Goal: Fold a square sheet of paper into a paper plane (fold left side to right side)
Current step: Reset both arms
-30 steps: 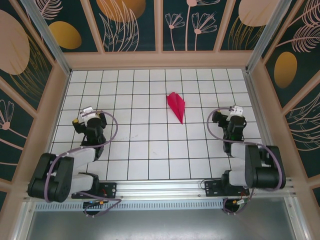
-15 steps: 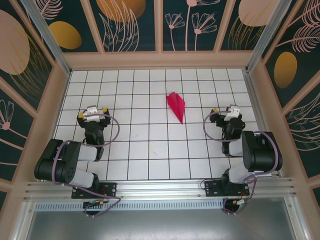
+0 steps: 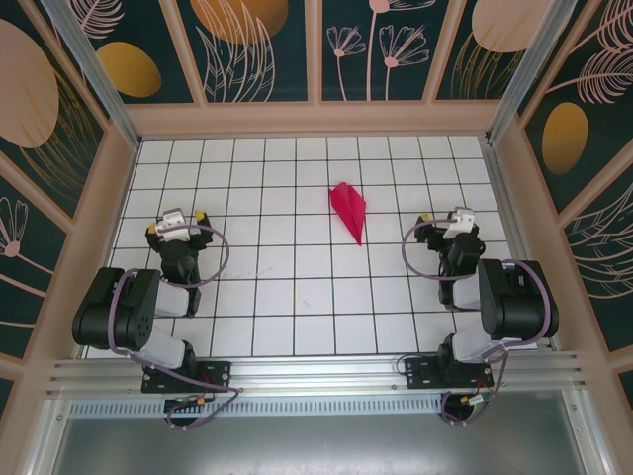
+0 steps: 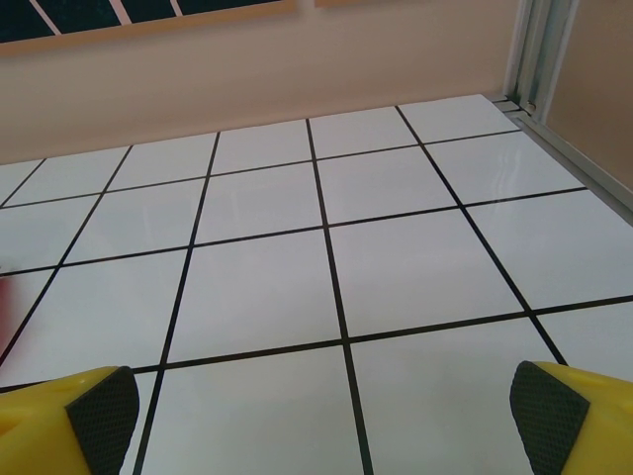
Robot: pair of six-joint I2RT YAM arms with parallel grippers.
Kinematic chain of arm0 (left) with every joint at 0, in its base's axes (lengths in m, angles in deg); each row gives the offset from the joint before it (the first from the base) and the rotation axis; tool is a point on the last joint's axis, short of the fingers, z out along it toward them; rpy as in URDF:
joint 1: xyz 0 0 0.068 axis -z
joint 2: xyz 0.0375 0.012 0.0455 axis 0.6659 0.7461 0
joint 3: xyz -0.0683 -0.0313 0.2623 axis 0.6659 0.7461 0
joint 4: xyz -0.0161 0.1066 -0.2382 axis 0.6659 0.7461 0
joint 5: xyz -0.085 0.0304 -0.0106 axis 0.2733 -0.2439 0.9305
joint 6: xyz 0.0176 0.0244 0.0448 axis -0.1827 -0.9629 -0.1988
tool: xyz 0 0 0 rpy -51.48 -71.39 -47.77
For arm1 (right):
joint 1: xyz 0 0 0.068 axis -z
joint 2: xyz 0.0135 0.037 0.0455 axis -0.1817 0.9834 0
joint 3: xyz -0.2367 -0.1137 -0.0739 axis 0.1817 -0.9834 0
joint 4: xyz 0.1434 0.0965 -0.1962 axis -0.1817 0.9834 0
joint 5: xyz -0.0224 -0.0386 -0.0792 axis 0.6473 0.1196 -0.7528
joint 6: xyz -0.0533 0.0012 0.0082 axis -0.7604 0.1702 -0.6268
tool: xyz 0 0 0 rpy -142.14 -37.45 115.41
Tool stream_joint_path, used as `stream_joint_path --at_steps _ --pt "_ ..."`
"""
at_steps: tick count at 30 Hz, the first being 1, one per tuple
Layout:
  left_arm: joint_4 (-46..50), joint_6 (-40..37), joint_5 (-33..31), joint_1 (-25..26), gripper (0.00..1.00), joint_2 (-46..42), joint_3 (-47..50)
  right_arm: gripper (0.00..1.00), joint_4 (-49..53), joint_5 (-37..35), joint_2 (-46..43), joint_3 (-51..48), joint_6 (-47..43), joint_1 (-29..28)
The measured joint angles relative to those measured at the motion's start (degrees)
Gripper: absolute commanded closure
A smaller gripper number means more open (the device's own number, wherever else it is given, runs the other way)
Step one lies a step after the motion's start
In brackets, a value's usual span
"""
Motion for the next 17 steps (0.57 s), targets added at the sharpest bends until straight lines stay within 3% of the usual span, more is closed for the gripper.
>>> stream_joint_path --at_steps 17 --pt "-0.07 0.46 0.24 -0.04 0.01 -0.02 0.00 0.01 0.00 0.00 0.00 0.00 0.00 0.00"
